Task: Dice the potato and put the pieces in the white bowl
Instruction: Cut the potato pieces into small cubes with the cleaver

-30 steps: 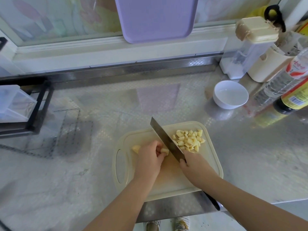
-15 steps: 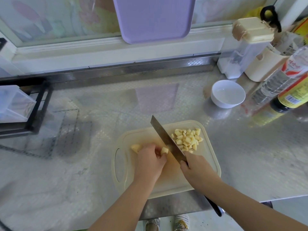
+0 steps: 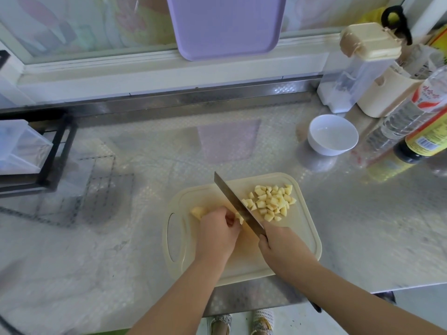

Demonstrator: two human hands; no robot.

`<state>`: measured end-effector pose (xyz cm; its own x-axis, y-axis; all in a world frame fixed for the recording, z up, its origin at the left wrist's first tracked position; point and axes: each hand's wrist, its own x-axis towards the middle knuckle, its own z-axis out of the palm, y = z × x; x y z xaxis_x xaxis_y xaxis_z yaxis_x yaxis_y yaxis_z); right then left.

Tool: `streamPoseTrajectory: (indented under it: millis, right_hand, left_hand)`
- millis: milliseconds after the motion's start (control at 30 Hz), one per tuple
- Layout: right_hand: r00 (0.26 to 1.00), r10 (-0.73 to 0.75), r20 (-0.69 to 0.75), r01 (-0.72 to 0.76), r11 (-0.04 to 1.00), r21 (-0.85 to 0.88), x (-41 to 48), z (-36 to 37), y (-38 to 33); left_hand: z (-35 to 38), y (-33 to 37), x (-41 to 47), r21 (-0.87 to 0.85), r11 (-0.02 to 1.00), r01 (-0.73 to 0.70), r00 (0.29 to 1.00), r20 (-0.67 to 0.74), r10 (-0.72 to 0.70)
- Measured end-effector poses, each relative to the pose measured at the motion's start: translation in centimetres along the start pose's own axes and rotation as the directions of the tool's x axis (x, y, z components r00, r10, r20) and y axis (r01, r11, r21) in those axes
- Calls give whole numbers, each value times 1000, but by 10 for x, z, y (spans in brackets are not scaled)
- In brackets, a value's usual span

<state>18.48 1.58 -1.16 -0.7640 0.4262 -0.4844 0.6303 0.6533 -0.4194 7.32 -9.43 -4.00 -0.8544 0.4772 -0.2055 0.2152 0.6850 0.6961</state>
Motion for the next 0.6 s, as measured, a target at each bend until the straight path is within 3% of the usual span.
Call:
streamPoseTrajectory:
  millis: [433,600]
  right_hand:
    - [999,31,37,-32,999,22,12,7,-5]
    - [998,50,-26,-48,998,51,12,3,1]
  left_hand:
    - [-2,-3,0,-24,1000,2,1000,28,-1]
    - [-10,-3,3,37,996,-86,994,74,83]
